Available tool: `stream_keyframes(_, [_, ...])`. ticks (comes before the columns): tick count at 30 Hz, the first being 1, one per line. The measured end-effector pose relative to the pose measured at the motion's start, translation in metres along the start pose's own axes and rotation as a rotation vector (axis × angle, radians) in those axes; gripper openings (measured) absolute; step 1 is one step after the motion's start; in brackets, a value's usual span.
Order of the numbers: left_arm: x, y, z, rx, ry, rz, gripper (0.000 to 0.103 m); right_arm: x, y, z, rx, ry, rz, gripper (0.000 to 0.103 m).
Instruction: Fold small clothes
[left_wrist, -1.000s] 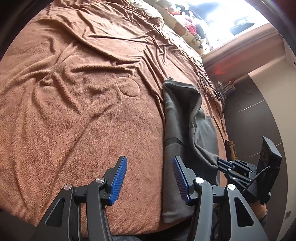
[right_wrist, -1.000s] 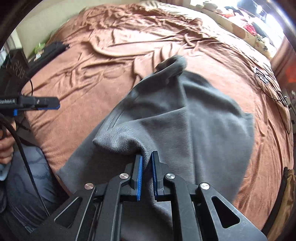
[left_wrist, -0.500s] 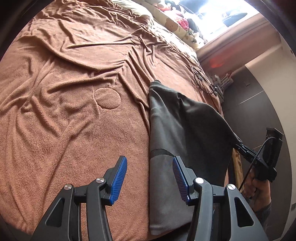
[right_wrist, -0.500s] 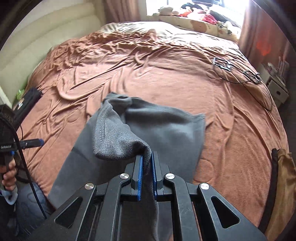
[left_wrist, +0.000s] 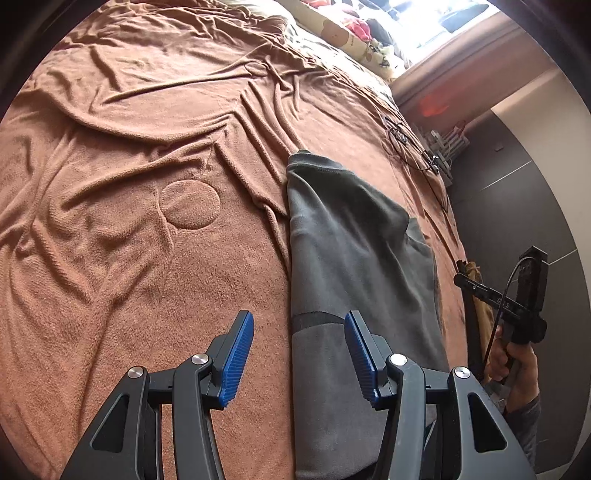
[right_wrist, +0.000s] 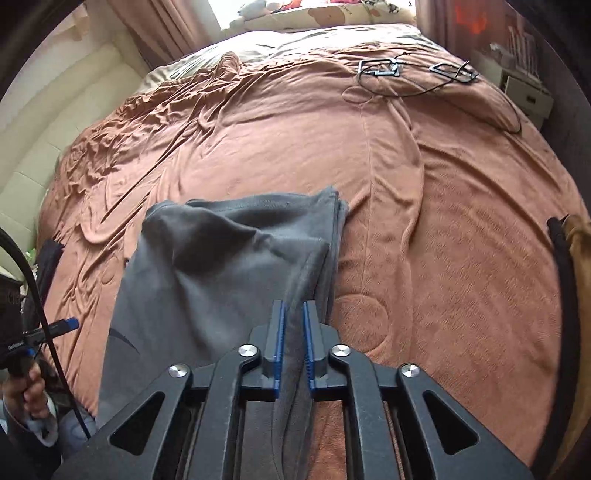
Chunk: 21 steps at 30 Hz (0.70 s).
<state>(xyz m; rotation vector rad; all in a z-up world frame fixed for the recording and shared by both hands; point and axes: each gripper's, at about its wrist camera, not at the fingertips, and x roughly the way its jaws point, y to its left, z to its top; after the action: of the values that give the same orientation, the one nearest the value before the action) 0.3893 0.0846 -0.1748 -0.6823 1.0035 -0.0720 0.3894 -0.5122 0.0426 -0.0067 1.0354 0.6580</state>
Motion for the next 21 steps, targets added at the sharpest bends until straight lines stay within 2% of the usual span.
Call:
stream_keyframes(1, [0.002,-0.001,0.002,0.004,0.004,0.004,0.053,0.0,-0.002,-0.002,0.006,0.0,0.015,0.025])
stream_keyframes(3, [0.005,-0.002,0.006,0.012,0.009,0.011,0.053,0.001,-0.005,-0.003,0.011,-0.004,0.042,0.054])
stream_keyframes(4, [0.007,-0.002,0.008,0.014,0.013,0.015,0.053,-0.002,-0.006,-0.005,0.01,-0.016,0.043,0.056])
stream_keyframes(7, [0.012,-0.003,0.014,0.028,0.022,0.024,0.053,-0.003,-0.01,-0.006,-0.002,-0.023,0.071,0.057])
stream_keyframes(11, [0.022,-0.007,0.026,0.047,0.032,0.043,0.053,0.015,-0.018,0.005,0.001,-0.017,0.013,0.057])
stream_keyframes(14, [0.033,-0.01,0.036,0.063,0.043,0.055,0.053,0.027,-0.025,0.01,0.043,-0.008,0.007,0.057])
stream_keyframes(16, [0.041,-0.011,0.042,0.062,0.056,0.052,0.053,0.032,-0.029,0.013,0.057,-0.008,0.015,0.05])
stream_keyframes(17, [0.045,-0.012,0.047,0.065,0.058,0.056,0.053,0.035,-0.029,0.015,0.058,-0.008,0.021,0.044])
stream_keyframes(21, [0.061,-0.015,0.066,0.076,0.059,0.065,0.053,0.045,-0.029,0.024,0.05,-0.005,0.011,0.035])
